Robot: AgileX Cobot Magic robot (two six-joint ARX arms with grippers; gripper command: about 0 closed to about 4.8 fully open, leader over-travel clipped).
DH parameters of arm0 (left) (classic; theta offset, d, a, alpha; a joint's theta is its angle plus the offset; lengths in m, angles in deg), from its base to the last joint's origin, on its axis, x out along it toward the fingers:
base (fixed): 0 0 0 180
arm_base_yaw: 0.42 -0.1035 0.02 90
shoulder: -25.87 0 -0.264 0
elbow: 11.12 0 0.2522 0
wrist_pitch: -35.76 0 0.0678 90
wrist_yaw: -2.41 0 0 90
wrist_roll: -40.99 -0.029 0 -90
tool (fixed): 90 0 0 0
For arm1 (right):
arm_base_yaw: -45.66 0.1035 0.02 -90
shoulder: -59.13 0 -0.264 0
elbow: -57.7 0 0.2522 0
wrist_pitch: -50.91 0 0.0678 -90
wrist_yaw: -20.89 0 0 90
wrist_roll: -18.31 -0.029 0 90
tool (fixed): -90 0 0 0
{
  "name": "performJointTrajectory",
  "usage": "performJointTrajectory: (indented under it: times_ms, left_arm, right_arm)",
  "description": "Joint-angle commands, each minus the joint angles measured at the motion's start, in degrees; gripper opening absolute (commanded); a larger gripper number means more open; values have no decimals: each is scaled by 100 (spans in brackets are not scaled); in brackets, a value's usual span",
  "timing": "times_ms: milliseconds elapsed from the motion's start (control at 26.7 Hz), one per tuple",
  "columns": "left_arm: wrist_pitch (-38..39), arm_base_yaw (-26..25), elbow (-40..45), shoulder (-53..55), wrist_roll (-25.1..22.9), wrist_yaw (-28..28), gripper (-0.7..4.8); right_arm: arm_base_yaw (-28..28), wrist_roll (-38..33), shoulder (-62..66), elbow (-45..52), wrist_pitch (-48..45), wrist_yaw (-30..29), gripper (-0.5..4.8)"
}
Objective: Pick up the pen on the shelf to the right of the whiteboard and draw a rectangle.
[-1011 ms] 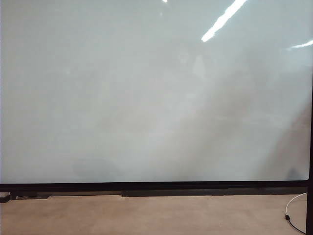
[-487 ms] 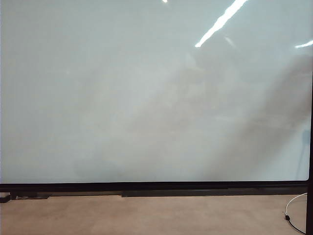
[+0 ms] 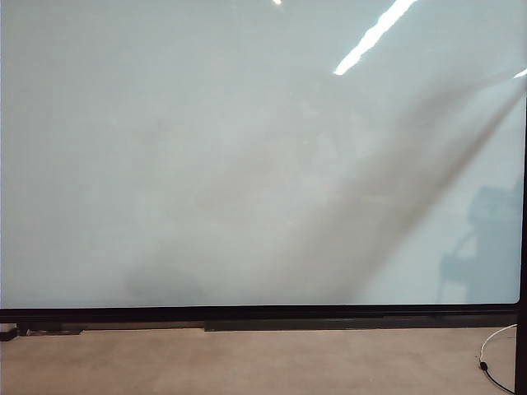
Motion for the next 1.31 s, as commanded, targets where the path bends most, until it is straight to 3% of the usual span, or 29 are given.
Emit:
performJointTrajectory:
  times_ms: [37, 300, 412, 786, 973, 1310]
  left_arm:
    - [-55, 0, -11, 4, -7, 2, -4]
    - [-55, 0, -11, 4, -7, 0, -4]
    - [-55, 0, -11, 4, -7, 0, -4]
    - [-55, 0, -11, 4, -7, 0, -4]
    - [-52, 0, -11, 4, -7, 0, -4]
    - [-52, 0, -11, 4, -7, 2, -4]
  right_arm:
    - [645, 343, -476, -9, 761, 286, -4]
    - [1698, 393, -772, -9, 1169, 415, -4]
    - [2420, 385, -772, -9, 1528, 450, -4]
    - [4054, 385, -540, -17, 1648, 452, -4]
    - [4400, 232, -50, -42, 1659, 356, -4]
    - [4448, 59, 706, -142, 1624, 37, -5]
